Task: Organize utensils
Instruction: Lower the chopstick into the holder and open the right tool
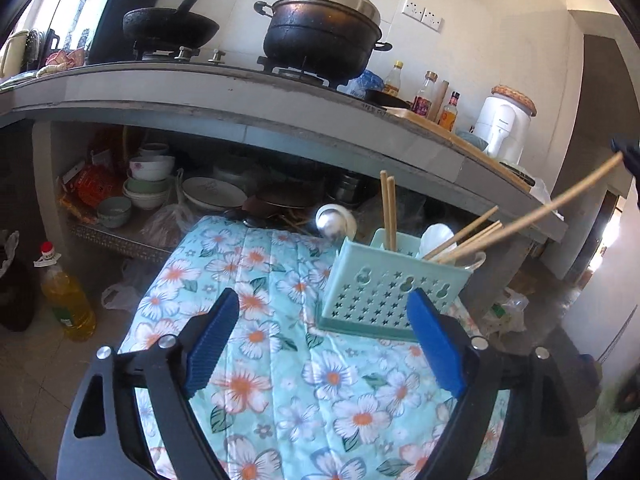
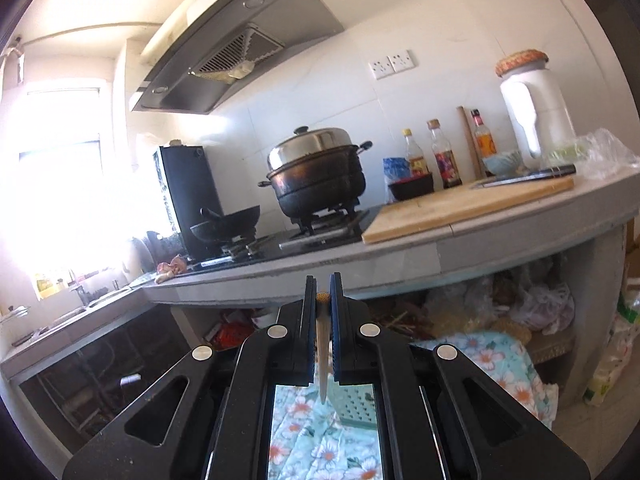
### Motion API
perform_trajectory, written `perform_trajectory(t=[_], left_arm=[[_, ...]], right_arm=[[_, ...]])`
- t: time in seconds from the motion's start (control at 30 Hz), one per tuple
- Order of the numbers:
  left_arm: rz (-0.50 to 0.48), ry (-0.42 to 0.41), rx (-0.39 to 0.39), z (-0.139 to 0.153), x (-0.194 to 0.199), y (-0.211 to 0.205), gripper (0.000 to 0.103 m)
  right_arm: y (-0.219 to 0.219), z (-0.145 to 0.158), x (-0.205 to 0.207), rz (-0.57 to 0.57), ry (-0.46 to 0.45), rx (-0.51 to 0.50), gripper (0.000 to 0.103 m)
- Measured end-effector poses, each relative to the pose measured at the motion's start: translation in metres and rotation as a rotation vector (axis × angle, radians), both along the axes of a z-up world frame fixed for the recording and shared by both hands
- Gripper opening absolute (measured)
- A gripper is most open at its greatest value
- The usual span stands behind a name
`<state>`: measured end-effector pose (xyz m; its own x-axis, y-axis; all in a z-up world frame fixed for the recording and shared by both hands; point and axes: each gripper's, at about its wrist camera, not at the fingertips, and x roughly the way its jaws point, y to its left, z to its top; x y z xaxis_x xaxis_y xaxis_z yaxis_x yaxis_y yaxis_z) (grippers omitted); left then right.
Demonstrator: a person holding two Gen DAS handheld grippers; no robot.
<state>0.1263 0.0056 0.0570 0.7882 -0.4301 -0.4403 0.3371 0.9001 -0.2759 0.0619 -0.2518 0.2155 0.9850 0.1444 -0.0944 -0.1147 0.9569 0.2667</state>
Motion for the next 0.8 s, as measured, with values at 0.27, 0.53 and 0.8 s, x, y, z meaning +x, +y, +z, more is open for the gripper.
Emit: perform_trajectory(t=[0.27,0.53,0.8], left_arm=[[0.035,-0.041,0.072,-0.015,-0.025,0.012,0.097],[0.036,-0.044,0.091,-0.020,-0.029,0.014,0.097],[0.020,-0.053,0.099,-0.018,-0.029,0.006,0.097]], right_arm=[[0.020,0.001,0.074,-0.090,0.024,-0.185,0.005],[0.030,-0.057,0.120,-0.122,0.171,-0.284,0.005],[0.011,-0.068,0.103,-0.101,0.224,-0.178,0.031]])
